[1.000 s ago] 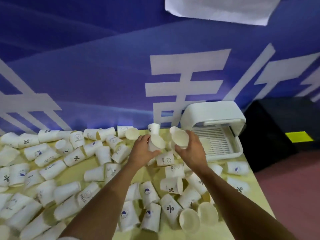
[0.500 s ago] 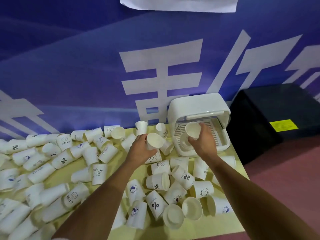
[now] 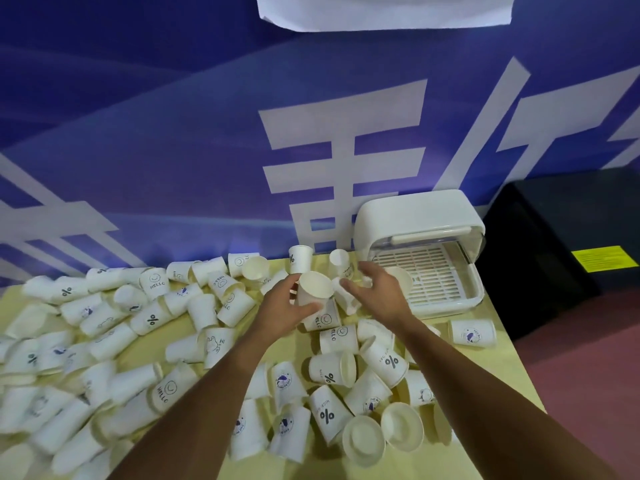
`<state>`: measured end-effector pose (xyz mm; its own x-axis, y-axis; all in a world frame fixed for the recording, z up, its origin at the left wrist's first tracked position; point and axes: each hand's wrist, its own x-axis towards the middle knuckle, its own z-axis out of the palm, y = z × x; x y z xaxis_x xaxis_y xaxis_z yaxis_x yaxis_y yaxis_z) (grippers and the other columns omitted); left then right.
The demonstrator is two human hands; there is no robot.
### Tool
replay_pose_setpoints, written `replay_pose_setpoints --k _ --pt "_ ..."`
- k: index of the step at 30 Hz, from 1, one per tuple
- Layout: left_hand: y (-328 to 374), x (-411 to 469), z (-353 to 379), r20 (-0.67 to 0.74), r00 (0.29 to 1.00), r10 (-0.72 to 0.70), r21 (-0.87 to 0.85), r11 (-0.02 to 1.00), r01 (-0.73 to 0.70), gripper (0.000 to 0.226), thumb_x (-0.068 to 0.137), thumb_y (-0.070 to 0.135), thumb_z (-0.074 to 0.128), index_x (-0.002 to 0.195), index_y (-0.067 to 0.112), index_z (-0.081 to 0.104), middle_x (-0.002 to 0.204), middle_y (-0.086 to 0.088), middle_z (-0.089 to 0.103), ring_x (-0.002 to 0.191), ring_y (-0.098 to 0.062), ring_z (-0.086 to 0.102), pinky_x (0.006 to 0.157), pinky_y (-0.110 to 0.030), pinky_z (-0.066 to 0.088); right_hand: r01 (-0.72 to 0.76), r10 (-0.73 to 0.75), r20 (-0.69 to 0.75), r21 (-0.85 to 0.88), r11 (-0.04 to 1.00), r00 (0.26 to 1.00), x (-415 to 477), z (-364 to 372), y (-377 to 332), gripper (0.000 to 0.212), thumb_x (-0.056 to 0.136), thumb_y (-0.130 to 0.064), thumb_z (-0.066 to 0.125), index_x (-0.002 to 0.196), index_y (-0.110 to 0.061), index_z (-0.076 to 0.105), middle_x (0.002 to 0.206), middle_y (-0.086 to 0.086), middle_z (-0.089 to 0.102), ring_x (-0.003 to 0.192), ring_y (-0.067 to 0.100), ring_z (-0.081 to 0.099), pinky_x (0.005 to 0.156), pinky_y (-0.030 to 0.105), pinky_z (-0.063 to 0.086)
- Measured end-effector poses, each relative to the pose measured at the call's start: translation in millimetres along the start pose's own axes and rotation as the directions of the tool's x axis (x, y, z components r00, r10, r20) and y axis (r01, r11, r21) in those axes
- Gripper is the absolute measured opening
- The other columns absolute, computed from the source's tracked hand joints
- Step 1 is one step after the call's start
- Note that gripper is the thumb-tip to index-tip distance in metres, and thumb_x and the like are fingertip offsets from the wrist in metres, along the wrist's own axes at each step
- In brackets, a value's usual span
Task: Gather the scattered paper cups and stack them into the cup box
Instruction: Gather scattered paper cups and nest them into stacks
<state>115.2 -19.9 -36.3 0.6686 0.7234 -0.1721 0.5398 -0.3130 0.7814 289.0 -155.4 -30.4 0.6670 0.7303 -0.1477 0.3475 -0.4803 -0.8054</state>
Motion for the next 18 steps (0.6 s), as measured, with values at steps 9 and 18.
replay_pose_setpoints --k 9,18 --pt "9.3 -4.9 10.6 -0.02 0.999 0.041 -0.012 0.999 -0.041 0.063 0.065 0.047 0.084 0.121 0.036 0.058 0.108 0.015 0.063 0.096 -0.005 0.06 0.079 -0.02 0.05 -0.031 -0.001 0.178 0.174 0.984 0.984 -16.3 26.9 -21.3 0.061 0.074 -0.054 0.078 0.124 -0.022 0.06 0.112 -0.009 0.066 0.102 0.012 0.063 0.085 0.027 0.049" --pt "17.4 -2.5 42.1 0.133 0.991 0.003 0.07 0.997 -0.012 0.088 0.065 0.046 0.086 0.14 0.03 0.042 0.125 0.009 0.052 0.108 -0.013 0.055 0.093 -0.033 0.05 0.025 -0.014 -0.112 0.094 0.995 0.994 -13.8 -12.9 5.9 0.062 0.076 -0.04 0.082 0.129 -0.017 0.059 0.12 -0.003 0.062 0.108 0.014 0.056 0.089 0.029 0.044"
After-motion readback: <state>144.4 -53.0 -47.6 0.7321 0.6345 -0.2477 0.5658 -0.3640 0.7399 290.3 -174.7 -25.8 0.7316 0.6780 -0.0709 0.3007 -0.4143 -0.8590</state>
